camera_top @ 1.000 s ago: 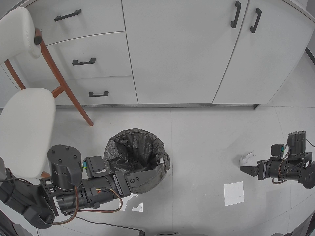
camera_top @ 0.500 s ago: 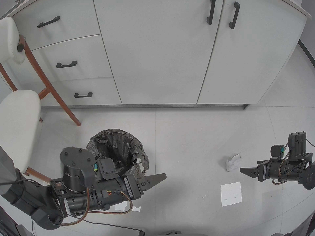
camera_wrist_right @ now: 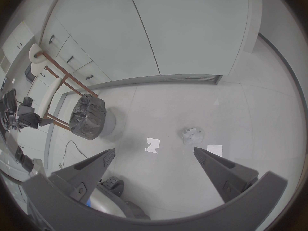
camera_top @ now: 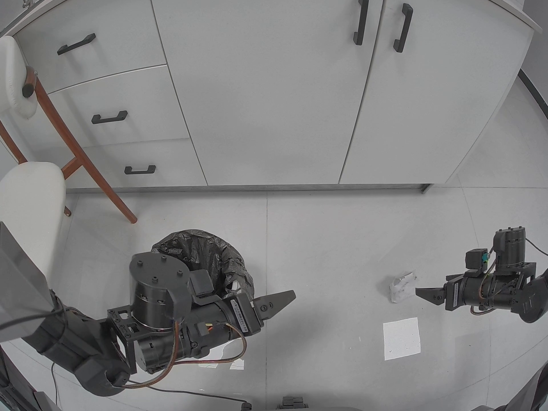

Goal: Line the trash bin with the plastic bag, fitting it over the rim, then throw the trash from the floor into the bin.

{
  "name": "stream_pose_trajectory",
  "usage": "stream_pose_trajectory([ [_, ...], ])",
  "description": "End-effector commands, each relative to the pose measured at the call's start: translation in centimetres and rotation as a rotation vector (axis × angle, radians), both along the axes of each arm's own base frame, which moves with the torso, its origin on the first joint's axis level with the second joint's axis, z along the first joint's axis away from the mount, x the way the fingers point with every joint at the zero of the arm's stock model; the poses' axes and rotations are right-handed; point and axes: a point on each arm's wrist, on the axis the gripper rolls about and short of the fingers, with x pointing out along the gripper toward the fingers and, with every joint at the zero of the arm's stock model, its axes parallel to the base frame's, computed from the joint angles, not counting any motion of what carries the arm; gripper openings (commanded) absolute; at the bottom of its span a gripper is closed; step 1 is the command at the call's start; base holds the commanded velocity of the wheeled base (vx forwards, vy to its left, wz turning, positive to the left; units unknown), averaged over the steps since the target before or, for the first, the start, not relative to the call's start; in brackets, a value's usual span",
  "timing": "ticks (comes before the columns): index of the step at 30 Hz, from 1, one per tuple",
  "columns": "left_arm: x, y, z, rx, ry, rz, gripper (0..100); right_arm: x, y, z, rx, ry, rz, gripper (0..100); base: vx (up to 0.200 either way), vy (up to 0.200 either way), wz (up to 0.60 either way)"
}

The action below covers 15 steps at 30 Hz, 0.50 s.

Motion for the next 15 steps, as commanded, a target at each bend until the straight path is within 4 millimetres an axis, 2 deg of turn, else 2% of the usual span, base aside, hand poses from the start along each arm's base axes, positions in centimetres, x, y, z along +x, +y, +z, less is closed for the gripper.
stream_pose_trajectory([
  [1, 0.0, -0.7, -0.6, 0.016, 0.013, -0.010, 100, 3.3, -0.2, -3.5, -0.033, 0.024, 0.006, 100, 0.000, 0.000, 0.00],
  [7, 0.4, -0.7, -0.8, 0.015, 0.018, 0.000, 100, 6.9, -0.8, -5.8, -0.026, -0.017, -0.023, 100, 0.000, 0.000, 0.00],
  [15, 0.4, -0.7, -0.9, 0.024, 0.016, 0.013, 100, 8.3, -1.9, -7.6, -0.021, 0.023, -0.056, 100, 0.000, 0.000, 0.00],
])
